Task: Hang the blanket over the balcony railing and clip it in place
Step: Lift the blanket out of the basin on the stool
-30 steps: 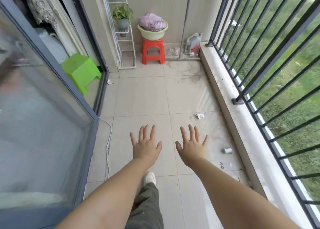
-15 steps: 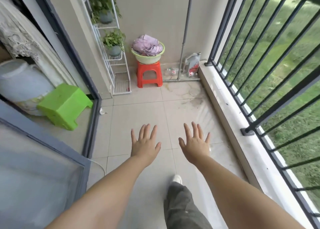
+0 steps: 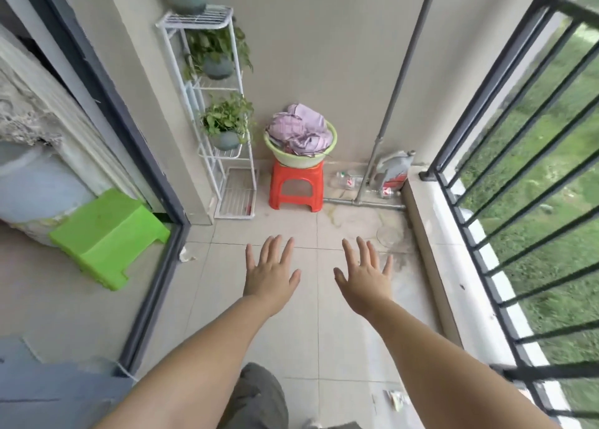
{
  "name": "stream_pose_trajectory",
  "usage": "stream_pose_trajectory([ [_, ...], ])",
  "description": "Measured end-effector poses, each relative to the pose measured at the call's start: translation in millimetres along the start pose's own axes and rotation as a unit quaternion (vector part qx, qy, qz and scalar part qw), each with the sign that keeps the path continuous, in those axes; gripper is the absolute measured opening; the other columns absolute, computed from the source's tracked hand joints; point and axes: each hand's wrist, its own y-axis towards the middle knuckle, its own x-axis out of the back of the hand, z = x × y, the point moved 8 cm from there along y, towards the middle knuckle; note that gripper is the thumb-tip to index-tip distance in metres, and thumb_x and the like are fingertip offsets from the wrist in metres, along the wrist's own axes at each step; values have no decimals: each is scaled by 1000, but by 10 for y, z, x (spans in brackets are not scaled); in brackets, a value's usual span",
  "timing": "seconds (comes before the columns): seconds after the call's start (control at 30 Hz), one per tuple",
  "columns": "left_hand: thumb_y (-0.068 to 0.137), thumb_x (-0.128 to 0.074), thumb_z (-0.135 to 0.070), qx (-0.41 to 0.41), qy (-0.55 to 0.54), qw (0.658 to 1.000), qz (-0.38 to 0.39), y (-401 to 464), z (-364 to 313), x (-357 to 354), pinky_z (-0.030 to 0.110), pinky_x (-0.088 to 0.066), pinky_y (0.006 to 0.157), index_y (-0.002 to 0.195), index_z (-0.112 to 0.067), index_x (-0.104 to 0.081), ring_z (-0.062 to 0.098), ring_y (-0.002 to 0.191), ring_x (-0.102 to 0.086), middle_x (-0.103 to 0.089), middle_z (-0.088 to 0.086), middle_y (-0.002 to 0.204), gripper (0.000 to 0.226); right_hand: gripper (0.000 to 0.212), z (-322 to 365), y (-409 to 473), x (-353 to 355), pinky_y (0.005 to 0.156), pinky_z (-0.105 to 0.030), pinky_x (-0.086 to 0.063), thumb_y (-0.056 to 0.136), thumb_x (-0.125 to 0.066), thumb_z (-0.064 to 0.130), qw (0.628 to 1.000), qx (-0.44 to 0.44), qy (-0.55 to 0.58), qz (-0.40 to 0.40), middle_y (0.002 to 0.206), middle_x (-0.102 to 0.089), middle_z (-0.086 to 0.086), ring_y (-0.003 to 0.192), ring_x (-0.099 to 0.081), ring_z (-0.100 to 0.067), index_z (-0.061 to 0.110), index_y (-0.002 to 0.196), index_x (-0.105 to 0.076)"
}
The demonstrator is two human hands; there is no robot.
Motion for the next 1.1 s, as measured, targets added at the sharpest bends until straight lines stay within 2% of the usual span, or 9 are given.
stream_pose_trajectory([
  [0.17,96,-29,-43,39,-15,999,9,1232,307,74,52,2,116,148,-25,0,19,146,-2,-5,1,158,62,60,167,1270,104,113,-56,2,94,-22,47,1000,17,-14,6,158,3,-1,145,6,-20,29,146,2],
  [0.4,95,-32,-41,15,3,1000,6,3248,738,658,51,0,116,148,-23,-4,19,145,-7,-9,3,157,62,61,453,3126,537,113,-55,-1,94,-23,48,999,-29,17,7,158,-1,0,145,3,-18,29,146,3],
  [0.53,95,-32,-40,7,4,999,36,4197,801,800,50,-1,117,148,-23,-2,21,145,-5,-6,4,158,63,61,394,3957,748,114,-53,-2,93,-24,47,999,-43,25,14,158,-1,-1,145,1,-18,30,146,3],
  [0.73,96,-28,-41,-23,9,996,83,5442,680,643,51,2,117,148,-24,-1,21,146,-2,-4,4,158,61,61,112,5313,762,115,-52,-6,93,-23,49,996,-60,25,54,158,-2,-2,145,-1,-20,30,146,1],
  [0.87,96,-31,-42,31,-11,994,105,6369,793,454,51,-3,117,148,-23,-4,21,146,-5,-7,3,158,61,63,63,6345,692,115,-48,-13,92,-26,51,996,-33,19,78,158,-4,-4,145,-3,-22,28,146,-2],
  [0.97,95,-35,-42,74,-39,989,123,6899,852,337,49,-13,116,148,-22,-6,24,145,-10,-9,5,157,64,64,-3,6941,584,115,-47,-17,92,-29,49,992,-22,17,121,158,-3,-4,145,-3,-24,30,146,-1],
  [1.1,94,-39,-39,94,-55,984,144,7609,927,112,46,-21,114,148,-20,-8,25,143,-15,-12,7,156,65,67,-155,7717,326,109,-47,-31,90,-37,47,978,-74,76,181,157,-5,-5,143,-10,-28,28,146,-4],
])
